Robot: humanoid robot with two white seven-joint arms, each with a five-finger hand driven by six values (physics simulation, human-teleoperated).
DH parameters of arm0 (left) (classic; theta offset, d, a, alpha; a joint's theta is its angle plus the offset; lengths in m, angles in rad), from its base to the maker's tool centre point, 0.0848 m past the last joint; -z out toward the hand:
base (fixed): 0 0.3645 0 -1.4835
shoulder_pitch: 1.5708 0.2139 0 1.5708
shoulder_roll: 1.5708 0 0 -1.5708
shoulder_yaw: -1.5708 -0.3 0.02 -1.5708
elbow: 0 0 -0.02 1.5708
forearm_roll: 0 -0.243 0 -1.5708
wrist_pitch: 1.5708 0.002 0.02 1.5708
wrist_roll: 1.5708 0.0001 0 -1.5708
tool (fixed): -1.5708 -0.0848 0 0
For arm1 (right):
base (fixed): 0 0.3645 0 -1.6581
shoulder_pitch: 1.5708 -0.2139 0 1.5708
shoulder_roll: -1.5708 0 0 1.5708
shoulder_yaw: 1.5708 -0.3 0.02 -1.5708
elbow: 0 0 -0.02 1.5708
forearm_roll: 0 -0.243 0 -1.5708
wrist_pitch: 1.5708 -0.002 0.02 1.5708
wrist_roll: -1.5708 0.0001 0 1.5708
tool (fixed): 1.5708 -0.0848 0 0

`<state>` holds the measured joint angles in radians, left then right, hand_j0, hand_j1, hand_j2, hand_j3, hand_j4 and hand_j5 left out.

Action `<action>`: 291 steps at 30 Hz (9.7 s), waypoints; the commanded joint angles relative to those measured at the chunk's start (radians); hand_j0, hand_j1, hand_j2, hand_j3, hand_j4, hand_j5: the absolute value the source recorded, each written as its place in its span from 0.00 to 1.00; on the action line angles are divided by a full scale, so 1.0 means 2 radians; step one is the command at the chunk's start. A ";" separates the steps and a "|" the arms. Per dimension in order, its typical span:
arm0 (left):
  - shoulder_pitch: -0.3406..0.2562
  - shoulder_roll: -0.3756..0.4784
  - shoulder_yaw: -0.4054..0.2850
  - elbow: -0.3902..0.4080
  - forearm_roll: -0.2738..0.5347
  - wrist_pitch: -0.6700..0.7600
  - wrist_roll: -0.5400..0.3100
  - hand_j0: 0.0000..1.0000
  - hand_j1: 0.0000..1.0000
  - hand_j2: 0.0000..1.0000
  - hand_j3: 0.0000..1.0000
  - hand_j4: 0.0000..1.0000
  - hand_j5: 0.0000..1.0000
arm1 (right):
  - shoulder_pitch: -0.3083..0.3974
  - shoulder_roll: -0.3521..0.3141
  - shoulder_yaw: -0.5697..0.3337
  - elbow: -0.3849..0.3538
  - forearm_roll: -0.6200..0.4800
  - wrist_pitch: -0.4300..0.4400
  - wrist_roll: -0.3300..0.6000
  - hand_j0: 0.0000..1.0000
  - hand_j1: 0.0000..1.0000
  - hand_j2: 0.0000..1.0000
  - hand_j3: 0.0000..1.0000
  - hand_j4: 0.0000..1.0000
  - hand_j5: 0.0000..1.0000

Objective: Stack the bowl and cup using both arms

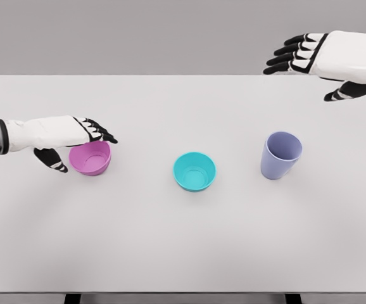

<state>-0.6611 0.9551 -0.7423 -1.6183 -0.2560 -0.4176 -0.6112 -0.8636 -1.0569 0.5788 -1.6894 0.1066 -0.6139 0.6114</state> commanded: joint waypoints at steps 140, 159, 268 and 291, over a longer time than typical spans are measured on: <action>-0.023 -0.118 -0.015 -0.051 -0.034 -0.005 0.000 0.73 0.73 0.73 0.73 0.73 0.73 | 0.068 -0.043 -0.059 -0.006 0.002 0.002 0.000 1.00 1.00 1.00 1.00 1.00 1.00; -0.035 -0.189 -0.038 -0.044 -0.071 0.002 0.000 0.73 0.73 0.73 0.73 0.73 0.73 | 0.071 -0.015 0.004 -0.031 0.029 0.002 0.000 1.00 1.00 1.00 1.00 1.00 1.00; 0.063 0.040 0.055 0.028 0.312 -0.097 0.000 1.00 1.00 1.00 1.00 1.00 1.00 | 0.003 0.038 0.178 0.078 0.069 0.002 0.000 0.78 0.78 0.78 0.78 0.78 0.78; 0.063 0.038 0.055 0.027 0.312 -0.097 0.000 1.00 1.00 1.00 1.00 1.00 1.00 | -0.023 0.057 0.145 0.046 0.066 0.002 0.000 0.55 0.55 0.55 0.55 0.55 0.55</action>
<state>-0.5354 1.0309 -0.6326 -1.5638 0.3600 -0.6135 -0.6112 -0.9142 -0.9432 0.8797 -1.5711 0.2467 -0.6136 0.6115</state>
